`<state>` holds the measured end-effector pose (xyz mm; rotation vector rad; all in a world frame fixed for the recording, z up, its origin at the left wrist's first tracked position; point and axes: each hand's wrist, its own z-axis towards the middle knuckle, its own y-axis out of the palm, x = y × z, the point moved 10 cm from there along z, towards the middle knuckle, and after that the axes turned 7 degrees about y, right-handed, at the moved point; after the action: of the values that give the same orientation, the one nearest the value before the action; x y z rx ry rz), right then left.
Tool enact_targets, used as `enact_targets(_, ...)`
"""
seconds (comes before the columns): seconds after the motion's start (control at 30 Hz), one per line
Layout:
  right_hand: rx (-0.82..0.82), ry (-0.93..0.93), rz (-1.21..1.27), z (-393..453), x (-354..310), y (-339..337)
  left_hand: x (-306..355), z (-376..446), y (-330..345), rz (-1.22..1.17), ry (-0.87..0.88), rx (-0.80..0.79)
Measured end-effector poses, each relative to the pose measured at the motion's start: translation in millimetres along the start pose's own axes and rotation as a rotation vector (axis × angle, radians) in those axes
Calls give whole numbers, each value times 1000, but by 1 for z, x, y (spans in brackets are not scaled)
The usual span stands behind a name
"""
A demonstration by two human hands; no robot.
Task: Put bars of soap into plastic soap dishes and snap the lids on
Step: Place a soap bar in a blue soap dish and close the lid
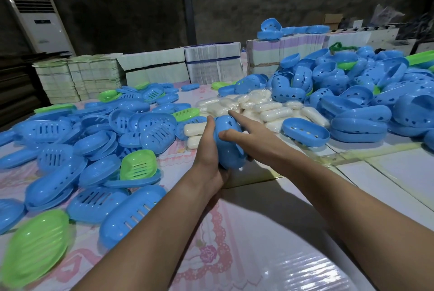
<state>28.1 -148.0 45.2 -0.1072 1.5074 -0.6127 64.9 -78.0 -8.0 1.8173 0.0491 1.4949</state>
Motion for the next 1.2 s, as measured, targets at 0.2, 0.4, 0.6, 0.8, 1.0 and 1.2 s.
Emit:
enact_targets(0.2, 0, 44, 148, -2, 2, -3, -1, -1, 3, -3, 12, -16)
enact_targets(0.4, 63, -23, 40, -4, -4, -9, 1, 0, 0, -16, 17, 6)
enact_targets(0.6, 122, -101, -67, -7, -11, -8, 1, 0, 0, -38, 46, 18)
enact_targets(0.8, 197, -135, -47, -8, -11, -10, 1, 2, 0, -69, 76, 4)
enact_targets(1.0, 186, -101, -4, -6, -9, -16, 0, 0, 6, -45, 60, -51)
enact_targets(1.2, 111, -106, 5, 1, -5, -17, -1, -3, 8, 10, 60, -80)
